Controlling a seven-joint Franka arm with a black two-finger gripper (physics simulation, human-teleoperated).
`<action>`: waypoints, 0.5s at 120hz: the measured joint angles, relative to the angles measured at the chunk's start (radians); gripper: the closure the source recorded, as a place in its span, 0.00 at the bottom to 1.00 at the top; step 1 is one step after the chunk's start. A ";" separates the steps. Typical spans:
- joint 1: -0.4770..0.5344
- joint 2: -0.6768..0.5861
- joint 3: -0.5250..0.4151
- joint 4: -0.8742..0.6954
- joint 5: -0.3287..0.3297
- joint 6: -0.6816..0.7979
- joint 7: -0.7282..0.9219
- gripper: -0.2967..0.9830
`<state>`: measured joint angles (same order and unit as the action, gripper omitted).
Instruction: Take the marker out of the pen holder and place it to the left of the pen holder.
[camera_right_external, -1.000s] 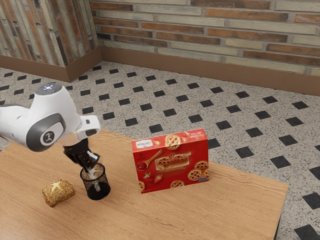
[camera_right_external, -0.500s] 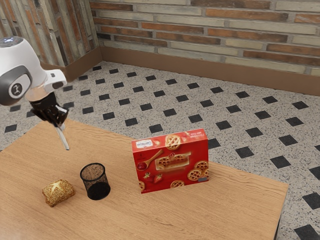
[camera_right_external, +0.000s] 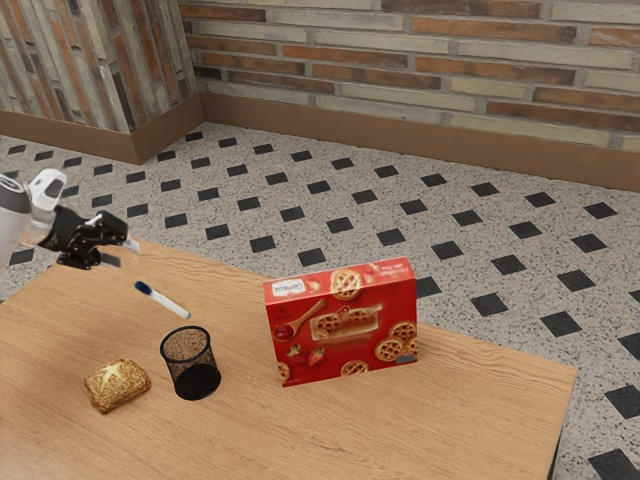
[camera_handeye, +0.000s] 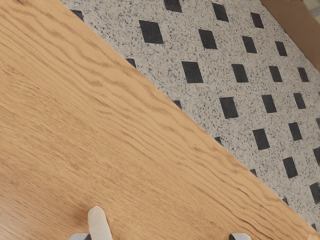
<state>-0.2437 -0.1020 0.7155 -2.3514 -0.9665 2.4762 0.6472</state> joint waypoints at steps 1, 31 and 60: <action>0.000 0.000 0.000 0.000 -0.004 0.001 0.012 0.46; 0.026 -0.012 -0.193 0.179 0.443 -0.077 0.166 0.31; -0.015 -0.029 -0.484 0.518 1.016 -0.672 -0.194 0.27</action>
<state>-0.2584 -0.1309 0.2311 -1.8338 0.0499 1.8041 0.4528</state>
